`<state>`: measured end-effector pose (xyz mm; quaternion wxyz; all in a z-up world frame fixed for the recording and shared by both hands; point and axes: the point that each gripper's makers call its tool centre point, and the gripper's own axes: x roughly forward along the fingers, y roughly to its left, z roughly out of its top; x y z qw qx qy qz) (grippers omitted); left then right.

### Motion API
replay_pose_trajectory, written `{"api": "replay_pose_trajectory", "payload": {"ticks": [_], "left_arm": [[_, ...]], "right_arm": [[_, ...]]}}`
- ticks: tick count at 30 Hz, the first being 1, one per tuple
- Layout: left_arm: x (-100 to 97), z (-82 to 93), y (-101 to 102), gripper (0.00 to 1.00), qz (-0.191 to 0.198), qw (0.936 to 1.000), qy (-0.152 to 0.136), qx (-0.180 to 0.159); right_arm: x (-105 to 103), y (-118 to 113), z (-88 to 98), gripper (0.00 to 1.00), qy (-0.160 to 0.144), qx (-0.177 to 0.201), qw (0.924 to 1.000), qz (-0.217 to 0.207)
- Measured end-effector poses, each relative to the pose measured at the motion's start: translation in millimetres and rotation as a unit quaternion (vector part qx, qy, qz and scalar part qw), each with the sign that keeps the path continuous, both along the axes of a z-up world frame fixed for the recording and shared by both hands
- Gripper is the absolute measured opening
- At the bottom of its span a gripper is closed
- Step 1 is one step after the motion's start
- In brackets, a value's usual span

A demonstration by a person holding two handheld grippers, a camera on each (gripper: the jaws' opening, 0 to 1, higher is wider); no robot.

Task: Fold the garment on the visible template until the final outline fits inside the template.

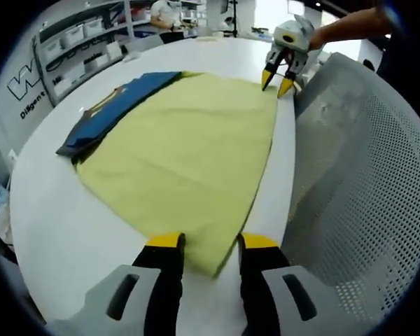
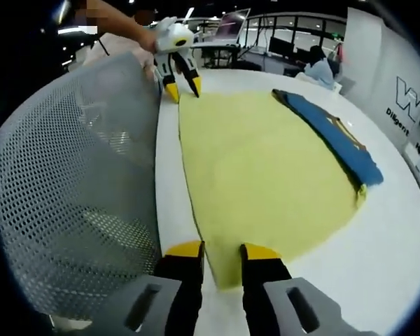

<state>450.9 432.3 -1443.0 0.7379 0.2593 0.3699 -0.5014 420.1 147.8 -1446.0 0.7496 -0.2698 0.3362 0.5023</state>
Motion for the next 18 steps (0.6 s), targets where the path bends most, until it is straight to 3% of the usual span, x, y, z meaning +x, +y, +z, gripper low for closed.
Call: {"api": "replay_pose_trajectory", "payload": {"ticks": [4, 8, 12, 15, 18], "left_arm": [[-0.8, 0.0, 2.5, 0.21, 0.003, 1.0, -0.001, -0.003], [-0.6, -0.6, 6.9, 0.05, 0.004, 1.0, -0.001, 0.002], [1.8, -0.6, 8.9, 0.01, 0.006, 0.9999, 0.004, 0.007], [2.3, 0.2, 11.4, 0.01, 0.048, 0.9981, 0.037, 0.006], [5.4, 6.7, 12.2, 0.01, 0.05, 0.998, 0.039, -0.002]], "right_arm": [[3.2, -2.1, 0.0, 0.01, -0.011, -0.009, 0.9999, -0.001], [4.9, -1.7, 1.3, 0.0, -0.012, -0.011, 0.9998, -0.008], [5.2, -2.8, 0.9, 0.0, -0.011, -0.018, 0.9998, -0.008], [5.2, -0.7, 6.0, 0.0, -0.009, -0.017, 0.9998, -0.008], [5.2, 1.0, 13.7, 0.0, -0.012, -0.015, 0.9998, -0.006]]}}
